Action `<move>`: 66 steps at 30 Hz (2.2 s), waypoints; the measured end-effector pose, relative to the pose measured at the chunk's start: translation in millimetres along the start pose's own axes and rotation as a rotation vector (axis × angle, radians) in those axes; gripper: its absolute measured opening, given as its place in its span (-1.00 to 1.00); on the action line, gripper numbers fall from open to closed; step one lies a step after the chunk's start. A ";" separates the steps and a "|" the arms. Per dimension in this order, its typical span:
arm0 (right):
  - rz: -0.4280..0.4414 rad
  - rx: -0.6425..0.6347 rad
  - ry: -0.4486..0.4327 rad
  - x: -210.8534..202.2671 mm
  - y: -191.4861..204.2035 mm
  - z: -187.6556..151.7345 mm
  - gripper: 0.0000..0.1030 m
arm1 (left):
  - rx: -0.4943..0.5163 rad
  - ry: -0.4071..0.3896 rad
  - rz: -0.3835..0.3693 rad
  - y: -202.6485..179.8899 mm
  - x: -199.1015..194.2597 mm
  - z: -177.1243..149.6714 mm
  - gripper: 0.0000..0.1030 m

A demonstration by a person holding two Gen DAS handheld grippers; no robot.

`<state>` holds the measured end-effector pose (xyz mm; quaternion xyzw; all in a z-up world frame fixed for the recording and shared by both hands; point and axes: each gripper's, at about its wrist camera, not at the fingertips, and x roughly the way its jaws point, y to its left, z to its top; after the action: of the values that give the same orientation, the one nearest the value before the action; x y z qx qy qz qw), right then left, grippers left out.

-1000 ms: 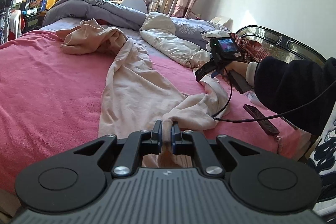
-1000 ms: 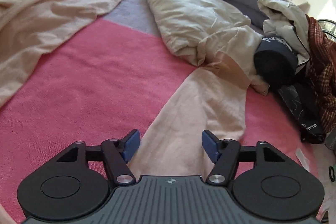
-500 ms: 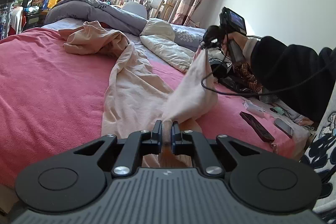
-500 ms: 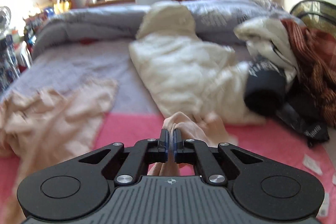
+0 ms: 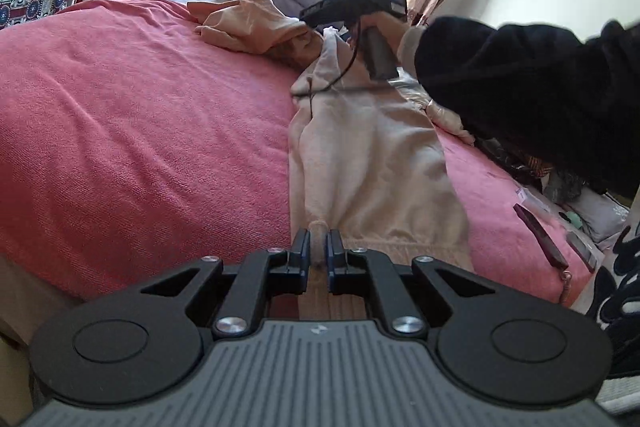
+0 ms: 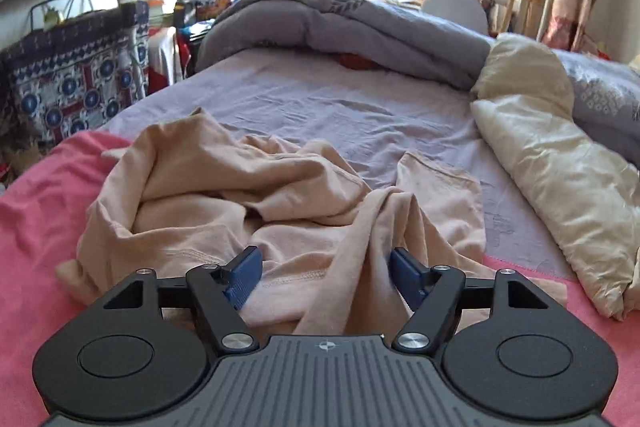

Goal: Fold clothes
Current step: 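Open the left gripper off the hem while the right gripper presses the folded fabric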

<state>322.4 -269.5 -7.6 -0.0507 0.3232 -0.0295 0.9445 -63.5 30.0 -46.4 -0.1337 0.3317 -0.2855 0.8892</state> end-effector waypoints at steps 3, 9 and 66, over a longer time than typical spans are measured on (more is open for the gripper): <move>0.028 -0.013 -0.044 -38.4 -21.2 -9.4 0.53 | -0.018 -0.008 0.000 1.8 -0.5 0.0 -0.86; 0.098 -0.165 -0.171 -169.2 -50.7 -76.0 0.70 | -0.030 -0.044 -0.007 -0.1 -4.7 3.6 -0.86; 0.063 -0.754 -0.384 -355.0 177.2 -349.2 0.11 | 0.274 0.112 0.275 -41.6 24.3 -1.5 0.06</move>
<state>-168.0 -88.9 -86.8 -0.3875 0.1308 0.1297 0.9033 -67.0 -17.8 -42.3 0.0514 0.3537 -0.2108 0.9099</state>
